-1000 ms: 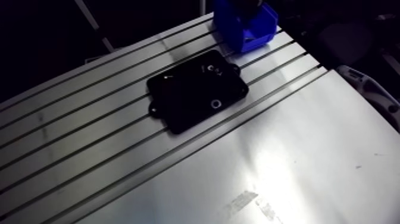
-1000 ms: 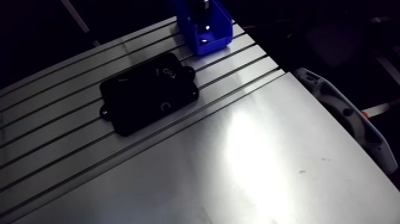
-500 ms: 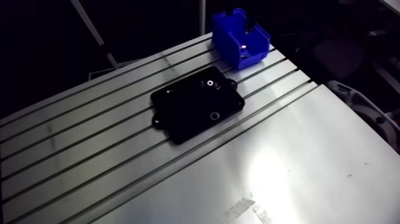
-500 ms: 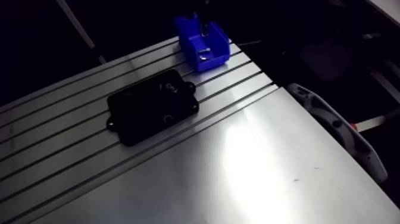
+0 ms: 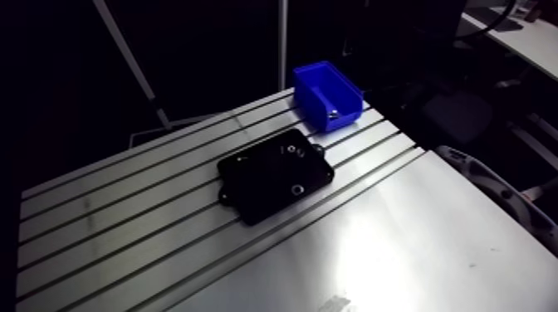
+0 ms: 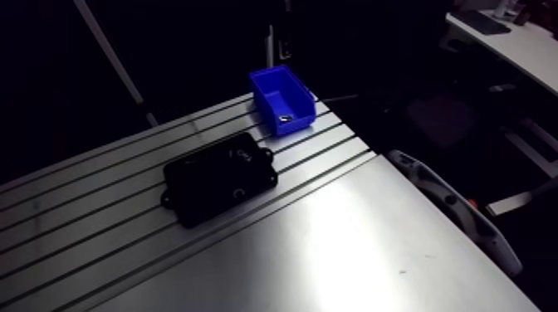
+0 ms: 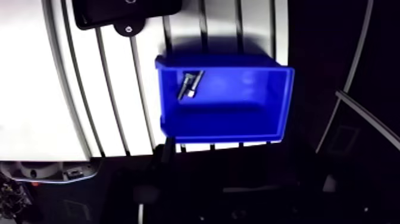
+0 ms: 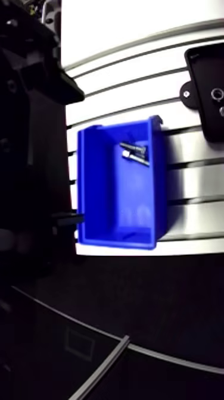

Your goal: Pick up the M10 bolt from the tray and put it into the blue bin.

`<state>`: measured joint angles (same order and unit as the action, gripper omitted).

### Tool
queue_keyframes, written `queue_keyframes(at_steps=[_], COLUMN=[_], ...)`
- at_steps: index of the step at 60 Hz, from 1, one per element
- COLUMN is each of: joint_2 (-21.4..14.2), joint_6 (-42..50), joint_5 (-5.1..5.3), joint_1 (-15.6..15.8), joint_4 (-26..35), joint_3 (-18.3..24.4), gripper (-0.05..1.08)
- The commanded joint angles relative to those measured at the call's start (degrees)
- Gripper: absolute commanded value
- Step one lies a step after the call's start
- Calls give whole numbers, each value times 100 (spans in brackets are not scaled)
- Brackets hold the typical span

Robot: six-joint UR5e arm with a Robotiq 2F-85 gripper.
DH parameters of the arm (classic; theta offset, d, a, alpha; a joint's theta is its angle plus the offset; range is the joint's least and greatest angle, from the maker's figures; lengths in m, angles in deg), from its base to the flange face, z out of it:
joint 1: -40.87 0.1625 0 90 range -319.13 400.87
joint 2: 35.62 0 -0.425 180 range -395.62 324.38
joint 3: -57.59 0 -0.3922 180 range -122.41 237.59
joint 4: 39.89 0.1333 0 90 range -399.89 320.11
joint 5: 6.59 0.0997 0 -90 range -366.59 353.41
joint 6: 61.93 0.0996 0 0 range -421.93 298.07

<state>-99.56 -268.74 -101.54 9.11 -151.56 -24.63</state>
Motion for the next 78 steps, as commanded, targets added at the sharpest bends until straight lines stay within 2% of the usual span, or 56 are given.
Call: queue_keyframes(at_steps=[1,4,7,8,17,18,19,26,33,49,55,64,78], joint_2=[-1293,-1364,-1392,-1411,-1481,-1491,-1493,-1524,-1553,-1692,-1787,-1852,-2014], joint_6=[2298,3076,3511,3958,5606,5991,6347,7225,8090,8940,9373,9734,9827], joint_5=[109,161,165,165,149,126,152,198,294,296,288,288,305], joint_1=[387,518,603,698,992,1047,1093,1192,1294,1328,1490,1541,1302], joint_4=[2476,2805,2901,2960,2990,2996,3005,3015,3015,3024,3015,2992,2953], joint_3=[547,610,630,647,603,584,581,538,502,475,466,457,422], gripper=[1,1,1,1,1,1,1,1,1,1,1,1,1])
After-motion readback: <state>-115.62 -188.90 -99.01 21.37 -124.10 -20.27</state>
